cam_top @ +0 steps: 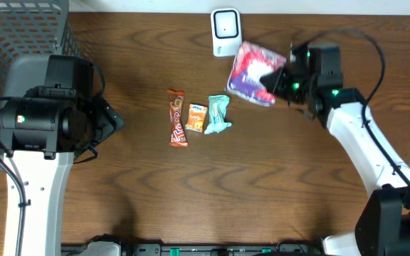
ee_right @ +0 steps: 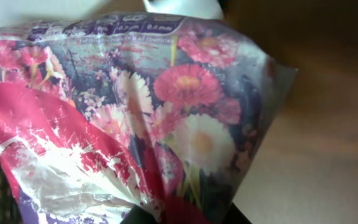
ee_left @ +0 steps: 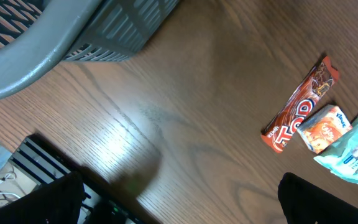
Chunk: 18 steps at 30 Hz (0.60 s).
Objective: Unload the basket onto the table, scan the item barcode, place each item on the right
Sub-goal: 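Lift the Carefree pack and hold it beneath the scanner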
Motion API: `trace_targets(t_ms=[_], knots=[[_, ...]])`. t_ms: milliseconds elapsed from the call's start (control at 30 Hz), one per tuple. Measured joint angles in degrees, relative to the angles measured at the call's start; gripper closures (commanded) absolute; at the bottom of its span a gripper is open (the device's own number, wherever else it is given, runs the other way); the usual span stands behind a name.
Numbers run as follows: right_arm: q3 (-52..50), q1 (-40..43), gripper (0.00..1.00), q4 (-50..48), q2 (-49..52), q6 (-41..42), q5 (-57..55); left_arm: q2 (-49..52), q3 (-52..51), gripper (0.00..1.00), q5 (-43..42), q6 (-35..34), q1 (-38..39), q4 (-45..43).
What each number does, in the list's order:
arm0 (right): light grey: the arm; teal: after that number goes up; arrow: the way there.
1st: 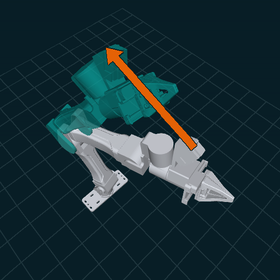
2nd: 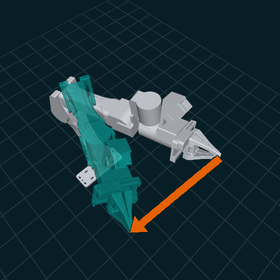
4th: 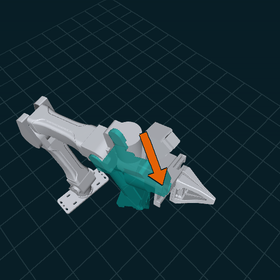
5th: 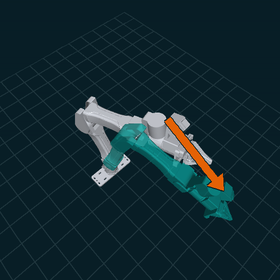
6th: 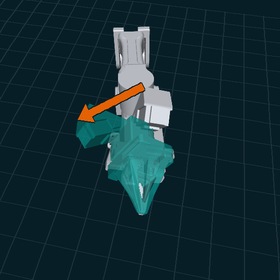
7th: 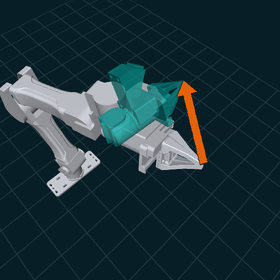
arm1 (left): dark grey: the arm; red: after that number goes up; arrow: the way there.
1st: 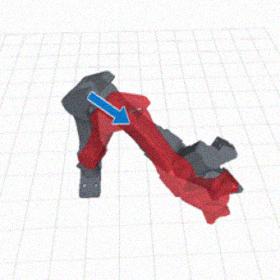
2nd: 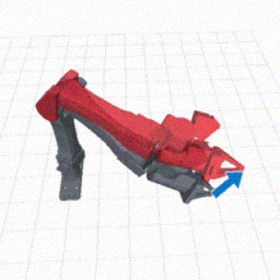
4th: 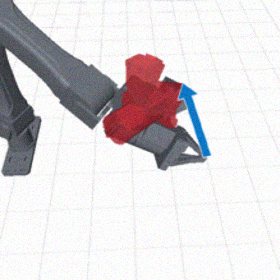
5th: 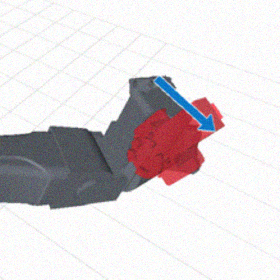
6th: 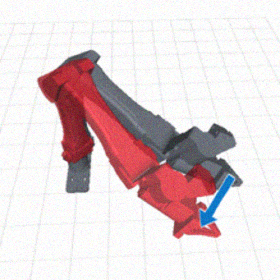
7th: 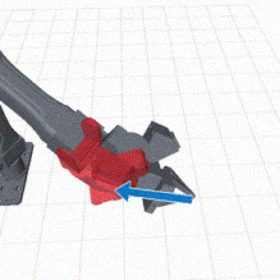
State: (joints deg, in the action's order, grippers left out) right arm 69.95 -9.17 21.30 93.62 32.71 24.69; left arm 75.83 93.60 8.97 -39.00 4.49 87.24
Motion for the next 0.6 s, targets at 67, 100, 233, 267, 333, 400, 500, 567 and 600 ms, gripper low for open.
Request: trace_targets(t_ms=[67, 100, 233, 267, 333, 400, 500, 567, 600], knots=[[5.20, -0.55, 0.99, 0.94, 1.16, 0.17, -1.79, 0.00, 0.00, 0.01, 0.00, -0.02, 0.00, 0.00], [7.74, -0.81, 0.99, 1.09, 1.84, 0.20, -2.51, 0.00, 0.00, 0.01, 0.00, -0.02, 0.00, 0.02], [19.28, -1.86, 0.99, 1.05, 7.63, 0.44, -4.48, 0.00, 0.00, 0.01, 0.00, -0.02, 0.00, 0.04], [22.21, -2.16, 0.99, 1.16, 9.84, 0.83, -5.05, 0.00, 0.00, 0.01, 0.00, 0.00, 0.00, -0.02], [27.39, -2.75, 0.99, 0.24, 14.62, 1.46, -5.60, 0.00, -0.02, 0.01, 0.00, -0.02, 0.00, -0.02], [32.11, -3.39, 0.99, -0.79, 19.85, 1.97, -6.21, 0.00, -0.04, 0.01, 0.00, 0.00, 0.00, -0.02], [39.52, -4.37, 0.99, -1.42, 28.94, 2.62, -6.82, 0.00, -0.04, 0.01, 0.02, -0.02, 0.00, 0.00], [42.88, -4.96, 0.99, -1.31, 33.51, 2.75, -7.96, 0.00, -0.04, 0.01, 0.00, 0.00, 0.00, -0.04], [43.98, -5.22, 0.99, -1.25, 35.30, 2.84, -8.61, 0.00, -0.04, 0.01, 0.02, 0.00, 0.00, 0.00]])
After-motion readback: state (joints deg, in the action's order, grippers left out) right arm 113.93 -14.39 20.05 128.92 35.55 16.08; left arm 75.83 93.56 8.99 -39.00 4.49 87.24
